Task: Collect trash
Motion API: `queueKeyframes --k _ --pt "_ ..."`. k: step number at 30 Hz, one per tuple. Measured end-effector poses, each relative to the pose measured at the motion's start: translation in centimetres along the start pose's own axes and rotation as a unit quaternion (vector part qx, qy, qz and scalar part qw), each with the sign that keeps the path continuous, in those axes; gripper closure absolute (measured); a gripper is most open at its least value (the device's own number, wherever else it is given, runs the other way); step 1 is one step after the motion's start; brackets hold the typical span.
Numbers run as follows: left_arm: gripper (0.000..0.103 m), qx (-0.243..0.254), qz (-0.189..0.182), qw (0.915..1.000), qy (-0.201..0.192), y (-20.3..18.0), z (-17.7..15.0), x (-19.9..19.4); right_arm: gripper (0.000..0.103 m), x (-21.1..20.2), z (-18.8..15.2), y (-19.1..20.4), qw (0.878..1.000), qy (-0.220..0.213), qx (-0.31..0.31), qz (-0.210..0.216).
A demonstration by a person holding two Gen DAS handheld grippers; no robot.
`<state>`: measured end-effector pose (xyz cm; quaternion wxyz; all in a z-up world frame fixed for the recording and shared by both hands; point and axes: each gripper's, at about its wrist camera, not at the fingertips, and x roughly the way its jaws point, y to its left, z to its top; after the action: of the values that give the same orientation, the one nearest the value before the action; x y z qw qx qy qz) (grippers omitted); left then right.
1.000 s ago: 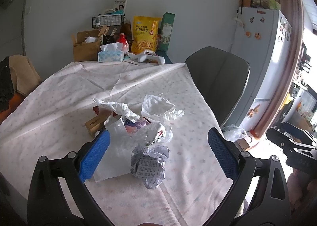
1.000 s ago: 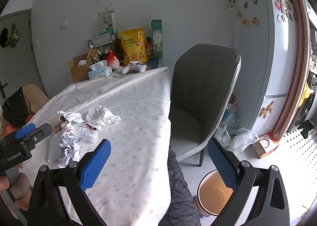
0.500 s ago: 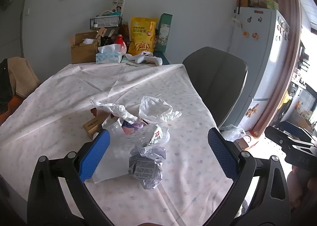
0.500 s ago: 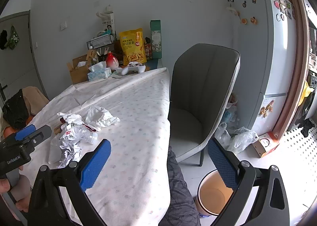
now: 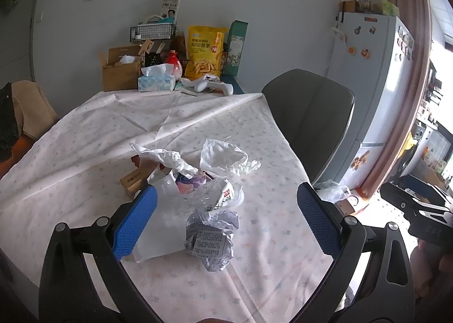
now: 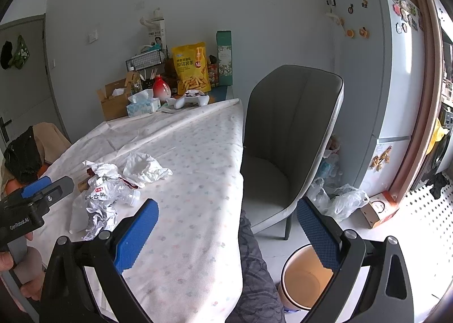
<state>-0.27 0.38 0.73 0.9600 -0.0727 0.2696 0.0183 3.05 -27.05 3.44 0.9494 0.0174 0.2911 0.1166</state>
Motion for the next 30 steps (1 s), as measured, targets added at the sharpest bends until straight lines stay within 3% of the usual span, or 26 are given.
queueKeyframes --k 30 --pt "0.005 -0.007 0.005 1.0 -0.001 0.45 -0.33 -0.26 0.007 0.4 0.42 0.72 1.0 -0.005 -0.002 0.015"
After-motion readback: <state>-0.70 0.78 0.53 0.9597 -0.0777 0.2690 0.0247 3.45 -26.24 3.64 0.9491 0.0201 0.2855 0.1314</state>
